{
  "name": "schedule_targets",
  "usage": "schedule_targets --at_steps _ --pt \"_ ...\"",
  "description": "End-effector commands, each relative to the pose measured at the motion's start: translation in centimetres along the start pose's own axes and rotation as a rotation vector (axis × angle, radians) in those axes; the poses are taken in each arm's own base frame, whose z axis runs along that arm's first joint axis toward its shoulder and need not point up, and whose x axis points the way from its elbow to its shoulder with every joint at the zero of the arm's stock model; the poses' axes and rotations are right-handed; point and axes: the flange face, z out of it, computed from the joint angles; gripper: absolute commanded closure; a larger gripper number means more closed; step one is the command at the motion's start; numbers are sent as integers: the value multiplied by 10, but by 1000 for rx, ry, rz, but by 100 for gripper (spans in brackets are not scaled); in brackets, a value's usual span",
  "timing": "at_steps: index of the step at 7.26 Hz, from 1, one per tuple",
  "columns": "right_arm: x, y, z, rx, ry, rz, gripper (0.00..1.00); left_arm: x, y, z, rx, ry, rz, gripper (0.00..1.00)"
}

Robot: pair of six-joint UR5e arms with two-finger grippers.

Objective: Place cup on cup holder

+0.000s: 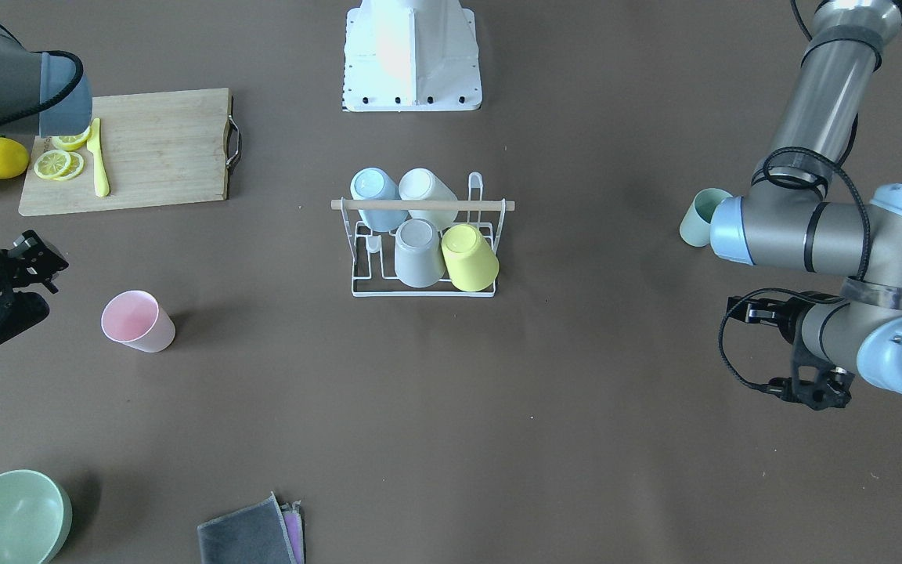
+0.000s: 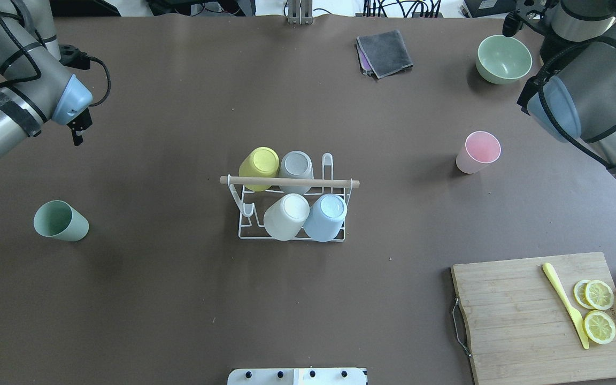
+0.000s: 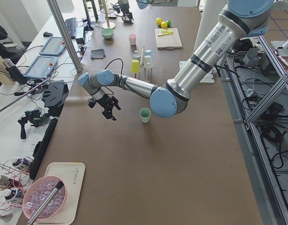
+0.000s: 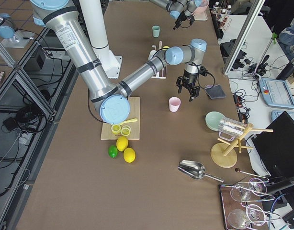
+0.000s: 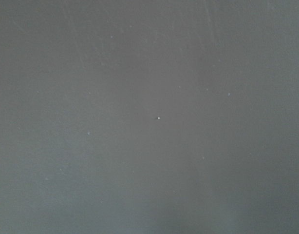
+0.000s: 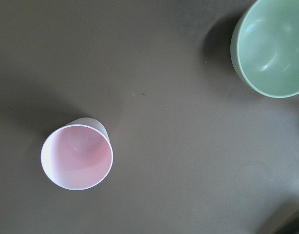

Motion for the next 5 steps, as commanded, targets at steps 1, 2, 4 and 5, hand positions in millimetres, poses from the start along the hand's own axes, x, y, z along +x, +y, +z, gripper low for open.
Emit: schedule_targets --at_steps 1,2,4,5 --pt "-20 -28 2 -49 23 -74 0 25 14 18 -79 -11 -18 2" --pt "-22 -60 -6 -105 22 -110 0 29 22 23 -110 -15 -33 2" --pt "-38 -87 -3 -159 38 -157 0 28 37 54 -143 -22 -21 2" --pt "-57 -103 17 -210 64 -195 0 32 42 83 -172 -34 -1 2"
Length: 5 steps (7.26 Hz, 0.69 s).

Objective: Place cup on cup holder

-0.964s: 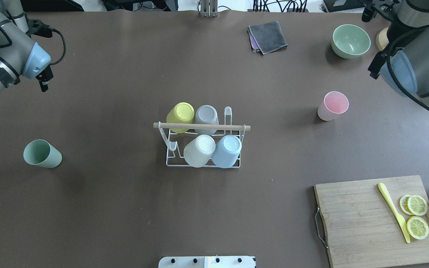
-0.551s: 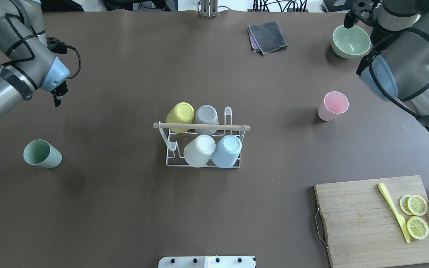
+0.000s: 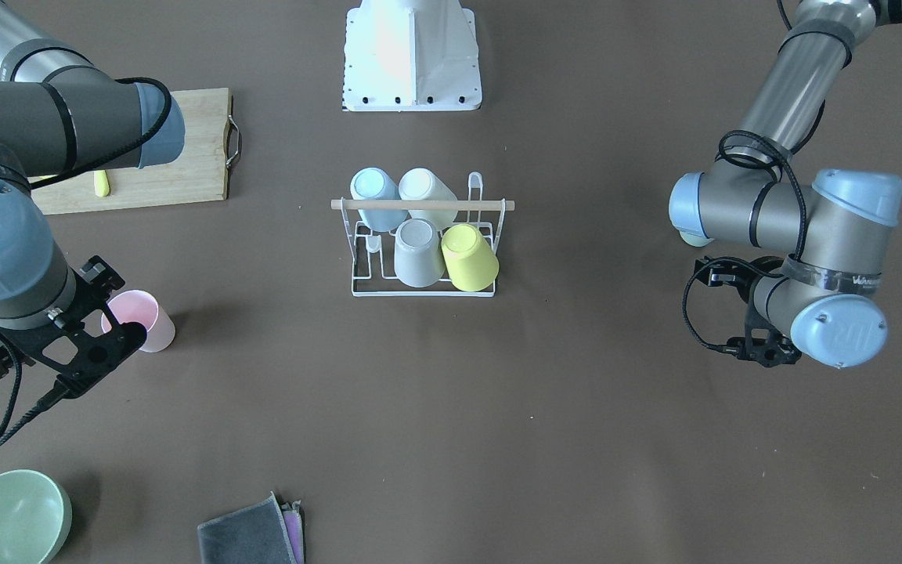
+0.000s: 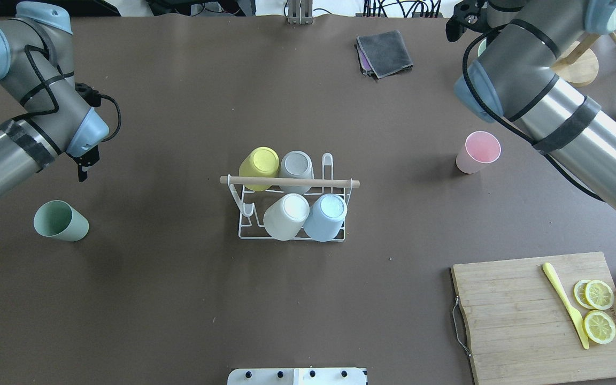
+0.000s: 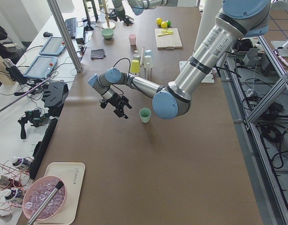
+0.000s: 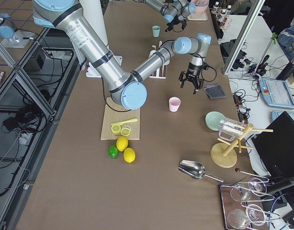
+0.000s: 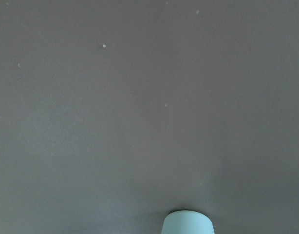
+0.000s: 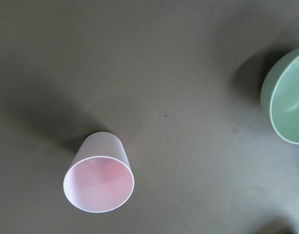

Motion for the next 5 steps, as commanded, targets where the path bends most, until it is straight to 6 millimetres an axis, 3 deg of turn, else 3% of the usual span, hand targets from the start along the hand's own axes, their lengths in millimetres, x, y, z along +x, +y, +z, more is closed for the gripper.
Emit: schedule_targets --at_steps 1,3,5 --pt "-20 -42 17 -94 43 -78 0 9 4 44 -49 -20 25 2" --pt "-27 -69 25 -147 45 -138 0 10 2 48 -59 20 15 2" --pt "-46 -83 54 -223 89 -208 0 11 -2 54 -77 73 -1 2"
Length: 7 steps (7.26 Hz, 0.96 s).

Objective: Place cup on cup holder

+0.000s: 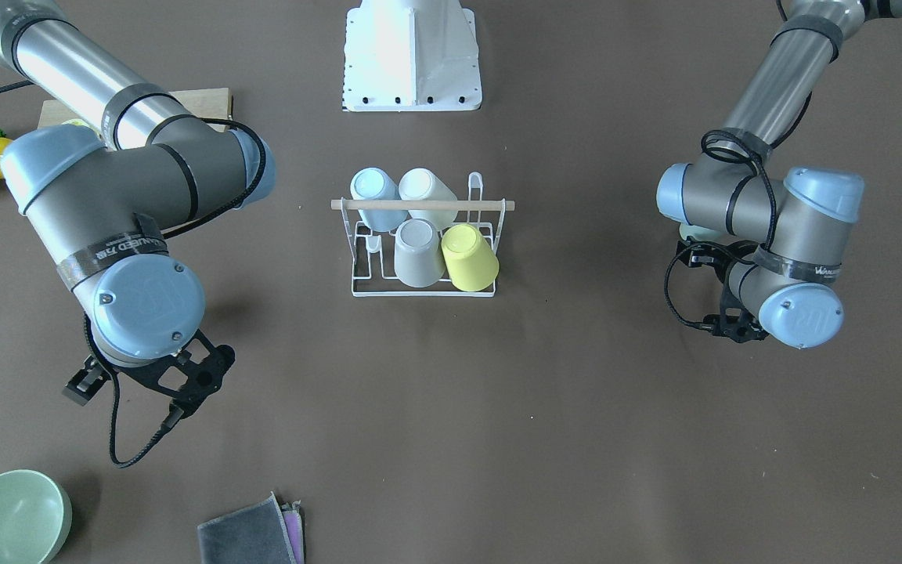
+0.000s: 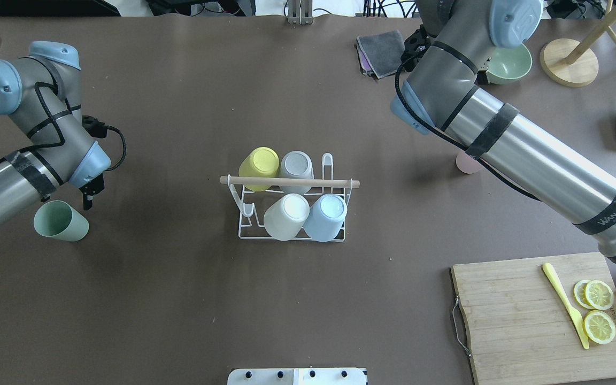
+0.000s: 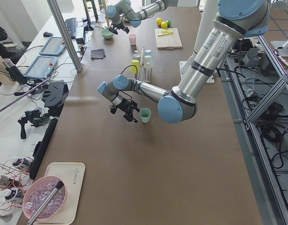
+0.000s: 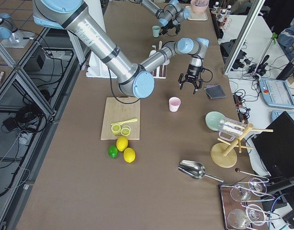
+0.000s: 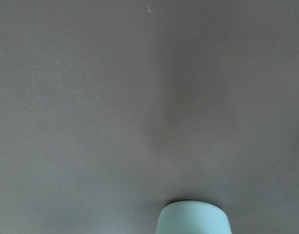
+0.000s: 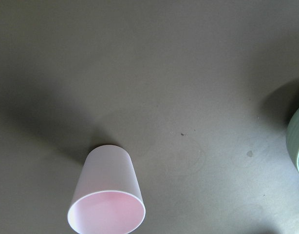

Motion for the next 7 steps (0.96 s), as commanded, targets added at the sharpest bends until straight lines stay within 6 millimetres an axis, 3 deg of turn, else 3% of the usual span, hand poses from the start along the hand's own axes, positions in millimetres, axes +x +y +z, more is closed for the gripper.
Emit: schedule_targets --at_steps 1,5,7 --pt "-14 -19 24 -67 18 -57 0 -1 -4 5 -15 25 -15 2" --pt "-62 -52 43 -134 81 -147 0 -3 -6 12 -34 19 -28 2" --pt "-75 -62 64 -181 85 -175 0 -1 -8 16 -42 19 -27 2"
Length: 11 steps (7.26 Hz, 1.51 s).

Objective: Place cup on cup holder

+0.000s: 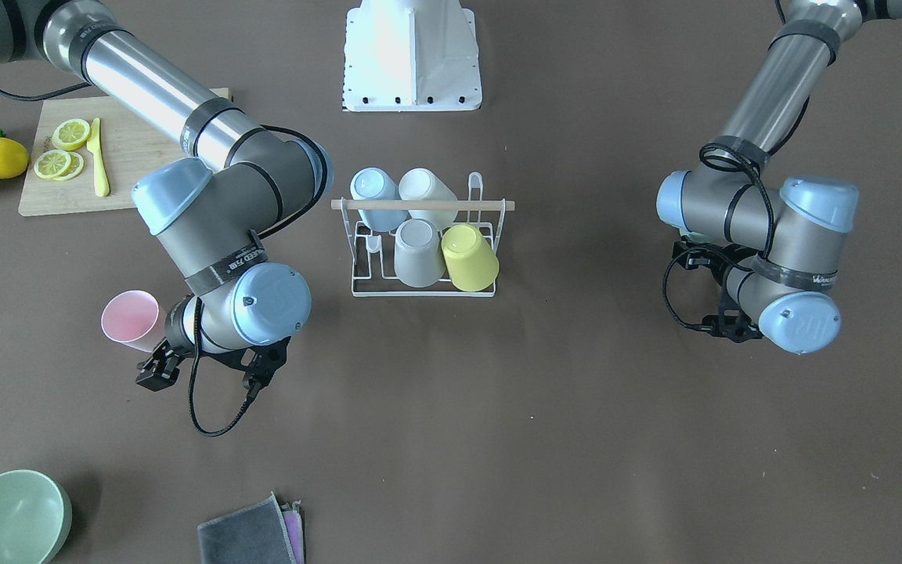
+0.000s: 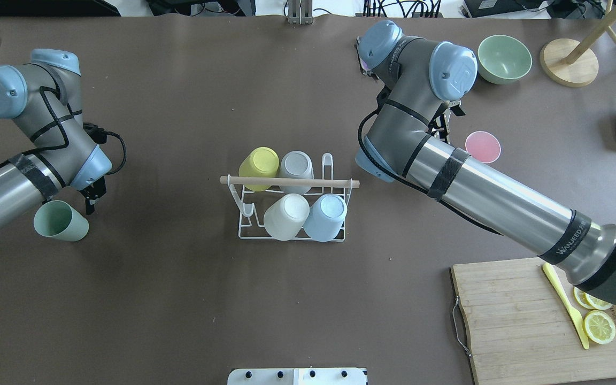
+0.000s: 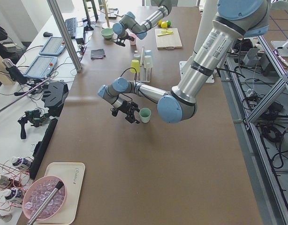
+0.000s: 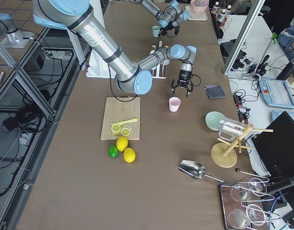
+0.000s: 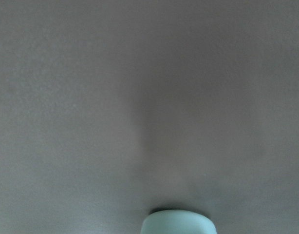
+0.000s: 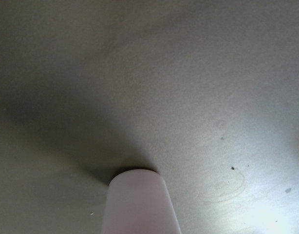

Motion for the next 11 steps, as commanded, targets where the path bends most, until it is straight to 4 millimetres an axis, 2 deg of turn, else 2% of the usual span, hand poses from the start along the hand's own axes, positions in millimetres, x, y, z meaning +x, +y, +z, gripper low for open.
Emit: schedule_targets --at_steps 1,5,9,11 --pt "-23 -21 17 -62 44 -63 1 1 -1 5 -9 4 -1 2" --pt "-26 -23 29 -86 58 -98 1 8 -5 19 -32 16 -1 2" --pt "-28 -20 51 -113 53 -120 1 8 -4 21 -35 14 -1 2" --pt "-29 -20 56 -117 51 -126 1 5 -4 23 -38 14 -1 2"
